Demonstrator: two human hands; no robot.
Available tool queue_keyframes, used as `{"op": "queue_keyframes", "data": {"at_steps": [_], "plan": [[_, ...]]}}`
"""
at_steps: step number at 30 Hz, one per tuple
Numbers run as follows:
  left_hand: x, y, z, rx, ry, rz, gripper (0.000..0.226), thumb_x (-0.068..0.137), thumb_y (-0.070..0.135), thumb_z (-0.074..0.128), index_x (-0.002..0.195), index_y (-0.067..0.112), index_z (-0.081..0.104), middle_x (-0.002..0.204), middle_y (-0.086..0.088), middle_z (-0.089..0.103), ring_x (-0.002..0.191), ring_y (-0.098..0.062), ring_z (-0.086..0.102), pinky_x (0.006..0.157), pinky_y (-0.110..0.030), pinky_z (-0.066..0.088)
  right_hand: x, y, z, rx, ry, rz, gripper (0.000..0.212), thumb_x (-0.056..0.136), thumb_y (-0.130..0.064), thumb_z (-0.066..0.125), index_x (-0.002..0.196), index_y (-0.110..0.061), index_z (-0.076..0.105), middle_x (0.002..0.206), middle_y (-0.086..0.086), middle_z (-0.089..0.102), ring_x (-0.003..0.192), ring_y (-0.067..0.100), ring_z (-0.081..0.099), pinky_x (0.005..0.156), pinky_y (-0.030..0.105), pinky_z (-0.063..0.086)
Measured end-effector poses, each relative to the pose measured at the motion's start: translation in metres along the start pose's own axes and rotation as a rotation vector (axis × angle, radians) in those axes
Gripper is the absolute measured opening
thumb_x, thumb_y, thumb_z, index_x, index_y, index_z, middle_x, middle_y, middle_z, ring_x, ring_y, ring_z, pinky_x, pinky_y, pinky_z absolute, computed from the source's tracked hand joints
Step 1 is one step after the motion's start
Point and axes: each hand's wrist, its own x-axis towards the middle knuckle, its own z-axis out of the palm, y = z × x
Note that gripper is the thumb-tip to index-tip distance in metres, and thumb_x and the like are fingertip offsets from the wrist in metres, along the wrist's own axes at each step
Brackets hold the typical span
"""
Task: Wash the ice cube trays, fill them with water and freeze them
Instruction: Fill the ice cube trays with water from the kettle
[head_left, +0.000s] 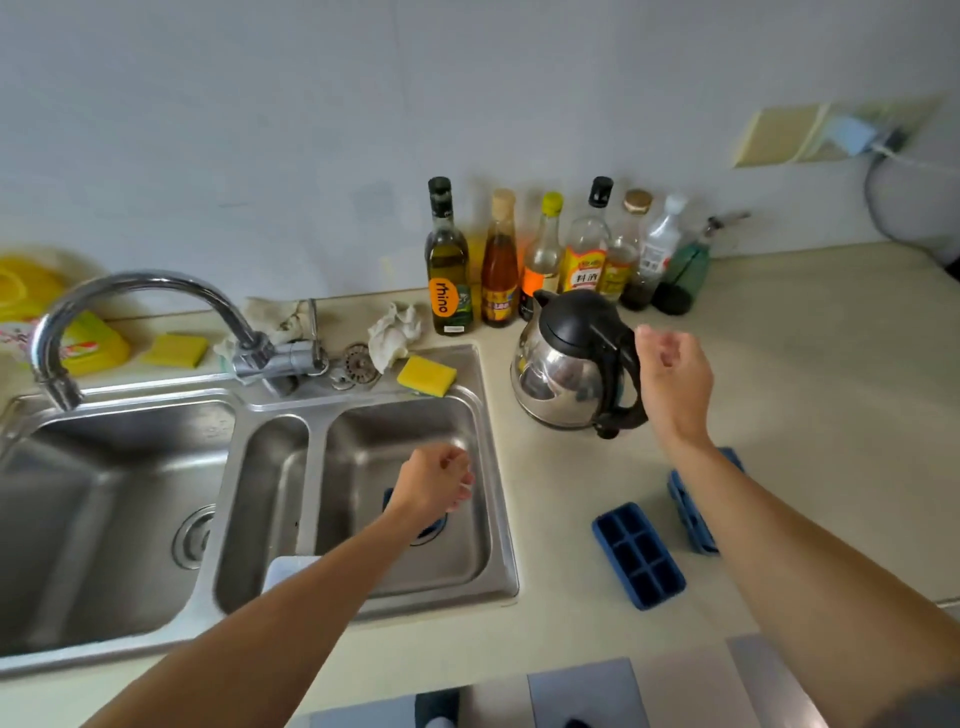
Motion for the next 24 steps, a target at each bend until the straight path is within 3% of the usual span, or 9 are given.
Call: {"op": "queue_keyframes", "data": {"at_steps": [3,6,10,16,24], "plan": [[-0.011,0.005,0.001,0.075,-0.02,0.065,0.02,0.102,0.015,0.051,0.098,0.006,0.068,0.086,-0.007,0.074,0.069,-0.02,0.07,0.071,-0.041,0.061,0.013,0.022,0.003,-0.028,-0.088,0.064,0.048,0.096,-0.06,0.052,0.075,-0.017,0.061,0.072,-0.004,0.062,0.069,0.01,0.058,0.06,0.021,0.042],[-0.016,0.005,-0.002,0.088,-0.022,0.078,0.02,0.102,0.017,0.052,0.091,0.015,0.068,0.083,-0.004,0.074,0.071,-0.02,0.073,0.07,-0.039,0.061,0.02,0.033,0.006,0.067,-0.22,0.127,0.062,0.093,-0.067,0.046,0.07,-0.014,0.066,0.059,0.001,0.064,0.055,0.011,0.059,0.062,0.029,0.05],[-0.013,-0.002,-0.007,0.039,0.003,0.053,0.023,0.101,0.014,0.052,0.084,0.019,0.067,0.084,-0.009,0.074,0.067,-0.02,0.07,0.072,-0.045,0.061,0.021,0.036,0.011,0.083,-0.243,0.147,0.07,0.09,-0.073,0.043,0.058,-0.014,0.06,0.05,0.004,0.057,0.049,0.016,0.056,0.067,0.036,0.05],[0.006,-0.013,-0.008,0.026,-0.044,0.009,0.023,0.102,0.014,0.052,0.086,0.017,0.068,0.081,-0.006,0.074,0.068,-0.02,0.07,0.07,-0.041,0.06,-0.014,0.024,0.026,0.127,-0.208,0.229,0.069,0.091,-0.072,0.043,0.06,-0.013,0.058,0.047,0.001,0.054,0.043,0.015,0.051,0.044,0.022,0.047],[0.034,-0.041,0.001,-0.088,-0.128,-0.067,0.023,0.103,0.011,0.05,0.086,0.008,0.066,0.074,-0.01,0.069,0.059,-0.021,0.06,0.053,-0.028,0.044,-0.08,0.012,0.046,0.225,-0.135,0.341,0.064,0.103,-0.059,0.042,0.072,-0.006,0.061,0.05,0.0,0.053,0.041,0.01,0.049,0.04,0.019,0.043]]}}
